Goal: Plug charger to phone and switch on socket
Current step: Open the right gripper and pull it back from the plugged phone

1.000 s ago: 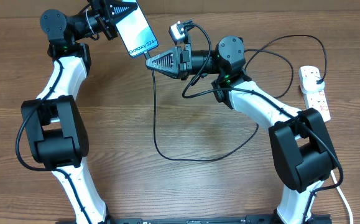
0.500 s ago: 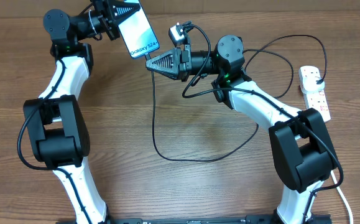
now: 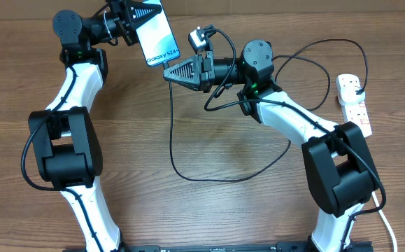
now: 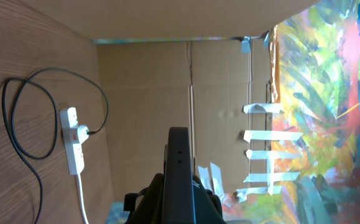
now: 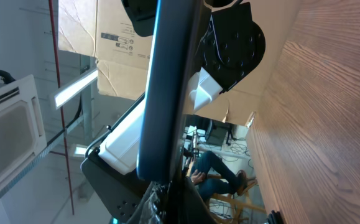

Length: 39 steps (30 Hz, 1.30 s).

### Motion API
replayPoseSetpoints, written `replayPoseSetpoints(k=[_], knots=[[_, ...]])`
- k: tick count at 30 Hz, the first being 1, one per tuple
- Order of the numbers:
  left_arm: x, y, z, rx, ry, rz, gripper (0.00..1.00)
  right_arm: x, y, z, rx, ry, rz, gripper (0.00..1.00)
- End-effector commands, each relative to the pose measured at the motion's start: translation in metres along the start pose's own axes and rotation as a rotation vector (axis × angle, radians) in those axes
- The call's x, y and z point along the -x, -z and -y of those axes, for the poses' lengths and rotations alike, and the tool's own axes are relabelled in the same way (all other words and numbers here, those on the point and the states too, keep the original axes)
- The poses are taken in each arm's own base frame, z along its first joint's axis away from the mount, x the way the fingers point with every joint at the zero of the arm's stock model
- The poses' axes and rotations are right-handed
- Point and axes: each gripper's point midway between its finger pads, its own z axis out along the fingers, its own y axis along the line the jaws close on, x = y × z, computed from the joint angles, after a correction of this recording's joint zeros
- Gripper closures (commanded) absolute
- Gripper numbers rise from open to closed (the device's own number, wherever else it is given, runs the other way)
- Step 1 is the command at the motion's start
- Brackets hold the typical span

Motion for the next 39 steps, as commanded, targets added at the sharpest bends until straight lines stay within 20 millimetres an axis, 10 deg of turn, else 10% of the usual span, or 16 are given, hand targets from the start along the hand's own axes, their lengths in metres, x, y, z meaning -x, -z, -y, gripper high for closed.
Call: replayPoseSetpoints(k=[1,15,21,39], knots=[[-0.034,-0.022,0.000,0.039,-0.052,-0.160,0.96,0.035,0.006,-0.002,0.001,-0.001,0.175,0.85],[-0.001,0.052,0.001,0.074,-0.061,-0.047,0.96,0.024,0.004,-0.002,0.001,0.001,0.112,0.08],[0.003,0.078,0.000,0.098,-0.023,-0.028,0.95,0.024,0.005,0.006,-0.024,-0.022,0.114,0.02],[-0.005,0.064,-0.002,0.102,-0.045,-0.073,0.96,-0.003,0.075,0.153,-0.560,-0.332,0.184,0.02]])
